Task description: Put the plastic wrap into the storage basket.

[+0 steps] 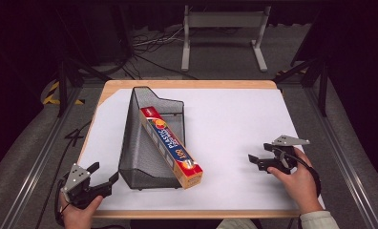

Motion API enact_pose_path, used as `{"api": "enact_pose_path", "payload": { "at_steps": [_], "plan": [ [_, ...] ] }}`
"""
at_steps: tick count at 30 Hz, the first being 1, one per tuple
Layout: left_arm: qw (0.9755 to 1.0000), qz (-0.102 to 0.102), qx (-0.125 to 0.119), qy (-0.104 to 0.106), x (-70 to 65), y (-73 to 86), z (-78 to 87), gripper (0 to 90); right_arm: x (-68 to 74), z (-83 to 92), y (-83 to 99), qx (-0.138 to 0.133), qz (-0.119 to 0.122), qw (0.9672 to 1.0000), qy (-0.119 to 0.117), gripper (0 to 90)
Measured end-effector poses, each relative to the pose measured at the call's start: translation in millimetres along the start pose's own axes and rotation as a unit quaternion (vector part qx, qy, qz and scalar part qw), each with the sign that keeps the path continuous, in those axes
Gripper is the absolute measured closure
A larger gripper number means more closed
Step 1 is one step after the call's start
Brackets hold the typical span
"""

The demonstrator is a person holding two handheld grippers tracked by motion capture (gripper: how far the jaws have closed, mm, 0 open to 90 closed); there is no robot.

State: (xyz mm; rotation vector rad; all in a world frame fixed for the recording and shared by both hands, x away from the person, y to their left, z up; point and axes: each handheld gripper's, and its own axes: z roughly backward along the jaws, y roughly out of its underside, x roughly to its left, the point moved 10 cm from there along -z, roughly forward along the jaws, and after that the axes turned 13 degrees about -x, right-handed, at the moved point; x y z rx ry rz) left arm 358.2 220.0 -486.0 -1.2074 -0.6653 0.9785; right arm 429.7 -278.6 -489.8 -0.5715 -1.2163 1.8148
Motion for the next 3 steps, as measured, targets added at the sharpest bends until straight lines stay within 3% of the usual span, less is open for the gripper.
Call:
{"api": "enact_pose_path", "payload": {
  "at_steps": [3],
  "plan": [
    [1.0, 0.001, -0.002, 0.0, 0.6, -0.5, -0.2, 20.5, -5.0, 1.5, 1.9, -0.002, 0.0, 1.0, 0.009, 13.0]
  ]
}}
